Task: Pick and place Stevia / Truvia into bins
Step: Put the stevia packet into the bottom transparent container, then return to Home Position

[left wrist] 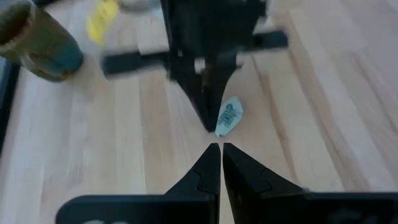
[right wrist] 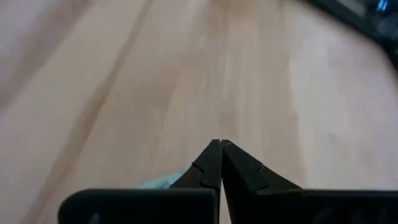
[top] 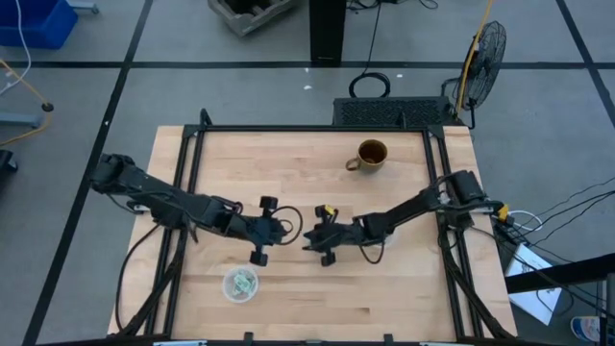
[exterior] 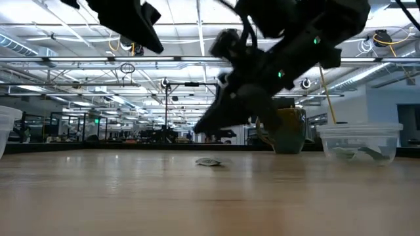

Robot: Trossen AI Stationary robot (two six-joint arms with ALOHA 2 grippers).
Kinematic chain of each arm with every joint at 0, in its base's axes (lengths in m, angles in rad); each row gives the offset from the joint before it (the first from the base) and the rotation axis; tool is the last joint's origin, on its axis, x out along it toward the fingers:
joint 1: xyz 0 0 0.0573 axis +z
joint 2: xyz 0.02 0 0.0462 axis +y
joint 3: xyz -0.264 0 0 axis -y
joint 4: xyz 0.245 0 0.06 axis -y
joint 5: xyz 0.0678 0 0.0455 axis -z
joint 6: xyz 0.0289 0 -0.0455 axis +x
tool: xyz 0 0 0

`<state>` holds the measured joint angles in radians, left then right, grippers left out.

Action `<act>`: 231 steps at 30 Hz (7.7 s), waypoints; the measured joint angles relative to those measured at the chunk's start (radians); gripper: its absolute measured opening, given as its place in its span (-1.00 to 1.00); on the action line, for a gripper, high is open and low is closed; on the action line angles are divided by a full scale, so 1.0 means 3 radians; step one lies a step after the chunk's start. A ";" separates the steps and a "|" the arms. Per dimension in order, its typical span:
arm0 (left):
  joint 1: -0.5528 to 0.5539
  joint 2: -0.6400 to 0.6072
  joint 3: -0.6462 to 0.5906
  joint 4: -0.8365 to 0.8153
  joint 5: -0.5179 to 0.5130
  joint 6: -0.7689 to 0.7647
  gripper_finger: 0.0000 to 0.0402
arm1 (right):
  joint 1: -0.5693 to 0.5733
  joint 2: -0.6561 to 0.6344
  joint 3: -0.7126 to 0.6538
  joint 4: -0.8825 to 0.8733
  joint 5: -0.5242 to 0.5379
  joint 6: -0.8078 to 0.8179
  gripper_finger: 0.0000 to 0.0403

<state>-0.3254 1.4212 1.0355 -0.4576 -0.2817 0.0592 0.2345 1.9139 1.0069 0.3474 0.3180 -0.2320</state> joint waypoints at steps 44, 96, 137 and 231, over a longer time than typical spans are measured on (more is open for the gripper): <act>0.0309 0.1798 -0.0005 0.1861 0.0465 0.0820 -0.32 | 0.0381 -0.2713 -0.1604 -0.0751 0.1118 0.1343 -1.00; -0.0819 0.0094 -0.0713 -0.0113 0.1361 -0.2199 -0.77 | 0.0380 -0.2721 -0.1609 -0.0249 0.1114 0.0737 -1.00; -0.0138 -0.2268 -0.0518 -0.0816 0.1275 -0.1702 -0.61 | 0.0435 -0.4346 -0.1606 -0.1578 0.0827 0.1130 -1.00; -0.0298 -0.4719 -0.3421 0.1719 0.0403 0.0048 -0.61 | 0.0313 -0.6365 -0.3192 -0.0957 0.0230 0.1072 -1.00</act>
<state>-0.4149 0.0055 0.0093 0.0581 -0.1609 0.0734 0.3283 0.0043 0.0494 0.0605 0.3870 0.0895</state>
